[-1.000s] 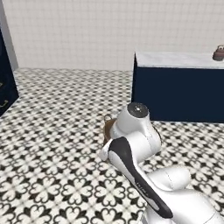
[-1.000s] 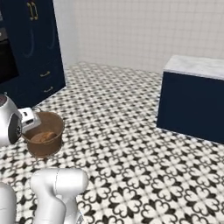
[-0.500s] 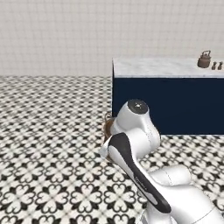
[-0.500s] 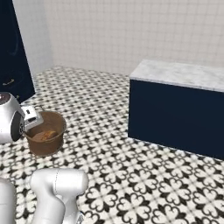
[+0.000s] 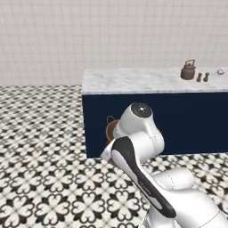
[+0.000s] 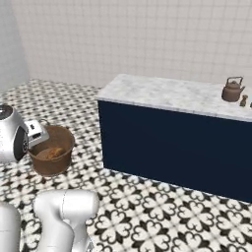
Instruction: Open the cabinet, pick up the bread from the cabinet and place it in the basket. Then move the basket to the dining counter.
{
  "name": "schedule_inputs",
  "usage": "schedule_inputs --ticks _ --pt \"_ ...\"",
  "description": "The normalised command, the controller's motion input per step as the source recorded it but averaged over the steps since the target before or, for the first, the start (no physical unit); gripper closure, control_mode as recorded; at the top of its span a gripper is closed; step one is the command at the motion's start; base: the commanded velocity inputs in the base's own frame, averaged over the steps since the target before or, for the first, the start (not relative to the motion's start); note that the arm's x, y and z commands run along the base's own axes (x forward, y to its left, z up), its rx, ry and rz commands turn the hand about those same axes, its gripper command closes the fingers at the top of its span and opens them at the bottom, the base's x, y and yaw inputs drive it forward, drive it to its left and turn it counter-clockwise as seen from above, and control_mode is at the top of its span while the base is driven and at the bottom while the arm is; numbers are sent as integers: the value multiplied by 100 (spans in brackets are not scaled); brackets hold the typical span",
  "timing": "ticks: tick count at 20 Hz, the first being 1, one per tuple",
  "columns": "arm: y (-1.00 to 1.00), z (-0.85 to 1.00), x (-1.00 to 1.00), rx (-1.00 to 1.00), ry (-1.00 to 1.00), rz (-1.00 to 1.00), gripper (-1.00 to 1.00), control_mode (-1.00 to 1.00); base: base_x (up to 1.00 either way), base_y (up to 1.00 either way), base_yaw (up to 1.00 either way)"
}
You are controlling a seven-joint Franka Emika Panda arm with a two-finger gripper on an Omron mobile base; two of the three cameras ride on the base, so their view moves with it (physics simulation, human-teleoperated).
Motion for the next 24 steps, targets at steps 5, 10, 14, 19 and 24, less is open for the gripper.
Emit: schedule_inputs --ticks 5,10,14,19,24 --pt "0 0 0 0 0 0 100 100 100 -99 -14" --pt "0 0 0 0 0 0 100 100 100 -68 -16" --pt "0 0 0 0 0 0 100 100 100 -31 0" --pt "0 0 0 0 0 0 100 100 100 -5 0" --pt "0 0 0 0 0 0 100 100 91 -14 0"
